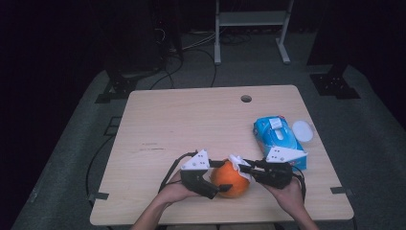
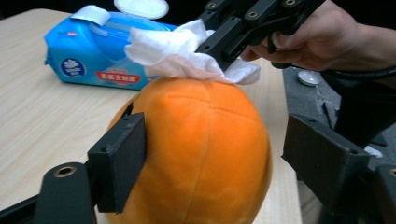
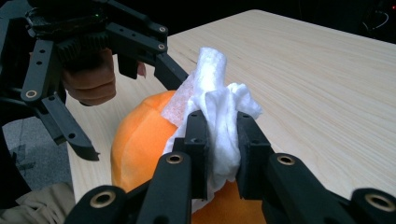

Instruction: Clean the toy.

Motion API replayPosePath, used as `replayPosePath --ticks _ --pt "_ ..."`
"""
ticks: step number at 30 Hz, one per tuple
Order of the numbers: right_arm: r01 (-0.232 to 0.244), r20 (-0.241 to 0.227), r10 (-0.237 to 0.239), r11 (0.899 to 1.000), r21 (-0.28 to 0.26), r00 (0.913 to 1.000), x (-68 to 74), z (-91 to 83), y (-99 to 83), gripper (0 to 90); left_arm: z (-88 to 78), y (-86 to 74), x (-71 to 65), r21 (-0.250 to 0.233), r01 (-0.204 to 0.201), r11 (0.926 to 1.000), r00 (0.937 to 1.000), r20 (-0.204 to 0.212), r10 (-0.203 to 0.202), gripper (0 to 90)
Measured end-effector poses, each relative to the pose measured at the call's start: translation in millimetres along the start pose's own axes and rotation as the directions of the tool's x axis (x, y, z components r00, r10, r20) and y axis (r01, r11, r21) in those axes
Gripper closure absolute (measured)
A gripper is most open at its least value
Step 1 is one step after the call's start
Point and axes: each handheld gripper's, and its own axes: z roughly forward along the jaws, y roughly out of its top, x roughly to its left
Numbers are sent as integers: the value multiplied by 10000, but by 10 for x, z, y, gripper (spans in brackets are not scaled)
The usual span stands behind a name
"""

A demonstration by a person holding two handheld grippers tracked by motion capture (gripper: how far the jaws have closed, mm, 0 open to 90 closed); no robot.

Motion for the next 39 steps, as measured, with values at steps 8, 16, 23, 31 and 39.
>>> replayPosePath --ticks 8,16,23,31,39 --pt "-172 170 172 9998 -38 9997 -54 -10 -21 764 113 -137 57 237 123 9996 9993 -348 -115 166" --pt "-197 87 200 9992 -355 9998 -40 -47 2 764 4 -27 -4 226 -188 9996 9985 -503 199 367" --pt "-241 131 244 9994 -246 9996 -41 -33 -5 765 -16 -25 11 203 -65 9998 9984 -552 76 375" --pt "535 -422 -554 9975 -452 9976 193 9 109 765 42 -69 40 68 402 9992 9961 -790 -395 342" --pt "-363 248 363 9993 0 9990 -94 -16 -40 766 -25 -143 133 -32 802 9968 9956 -482 -803 336"
